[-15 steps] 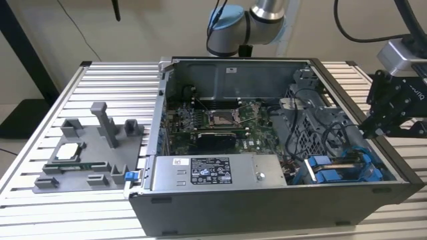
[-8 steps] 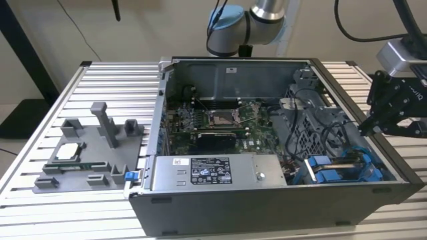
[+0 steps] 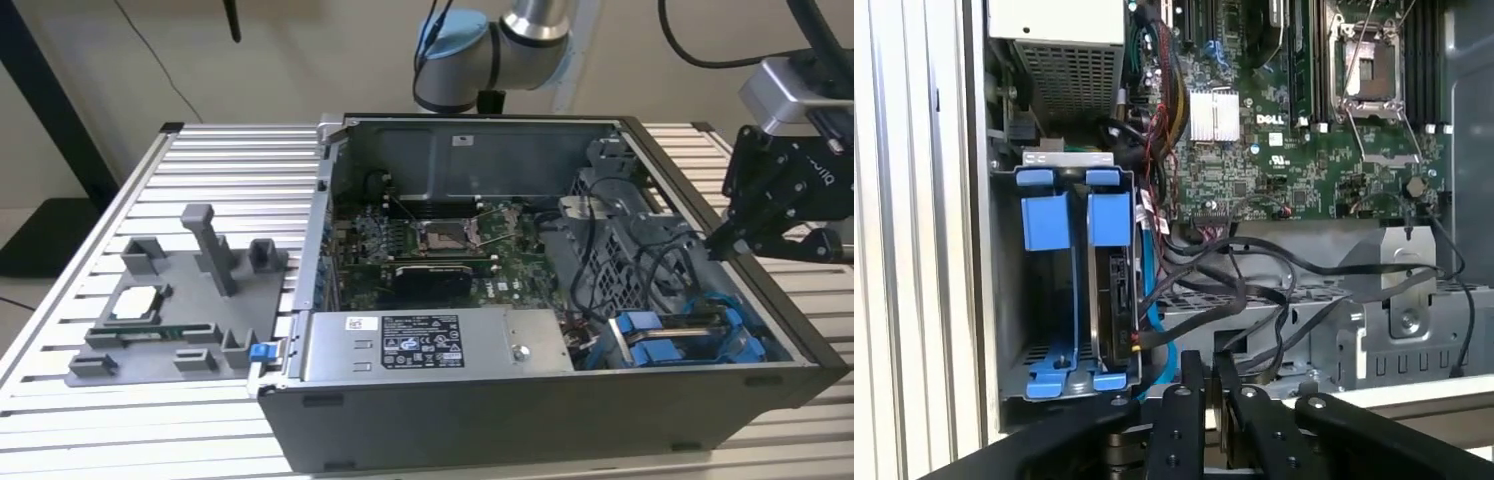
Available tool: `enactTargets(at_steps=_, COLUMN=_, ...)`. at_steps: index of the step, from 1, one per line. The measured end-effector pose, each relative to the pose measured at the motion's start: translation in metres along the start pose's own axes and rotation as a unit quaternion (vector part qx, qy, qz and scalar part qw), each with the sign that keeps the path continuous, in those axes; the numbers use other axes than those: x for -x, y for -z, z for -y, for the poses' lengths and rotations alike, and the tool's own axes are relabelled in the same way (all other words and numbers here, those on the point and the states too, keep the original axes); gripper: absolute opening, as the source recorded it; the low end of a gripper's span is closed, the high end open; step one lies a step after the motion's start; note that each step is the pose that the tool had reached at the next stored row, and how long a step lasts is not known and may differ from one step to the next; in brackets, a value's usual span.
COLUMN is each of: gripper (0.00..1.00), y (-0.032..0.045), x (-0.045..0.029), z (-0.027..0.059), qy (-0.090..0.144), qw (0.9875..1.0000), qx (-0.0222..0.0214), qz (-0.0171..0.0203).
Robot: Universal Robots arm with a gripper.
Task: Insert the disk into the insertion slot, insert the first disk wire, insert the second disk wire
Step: 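Insert the first disk wire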
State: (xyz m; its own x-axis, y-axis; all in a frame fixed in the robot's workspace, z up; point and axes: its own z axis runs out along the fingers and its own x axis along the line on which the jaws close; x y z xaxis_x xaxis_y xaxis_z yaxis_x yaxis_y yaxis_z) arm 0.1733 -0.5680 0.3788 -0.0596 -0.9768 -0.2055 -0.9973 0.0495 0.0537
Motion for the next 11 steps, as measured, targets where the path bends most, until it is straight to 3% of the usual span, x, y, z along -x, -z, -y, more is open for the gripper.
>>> enactTargets(at_steps=5, gripper=0.0, y=0.0016, x=-0.0004, z=-0.0142, qy=0.0, qw=1.0, qx=0.0017, qz=0.0024)
enactTargets(at_steps=11, gripper=0.0, y=0.0012, x=-0.0021, z=-0.0352, qy=-0.001, qw=1.0, qx=0.0033, qz=0.0025)
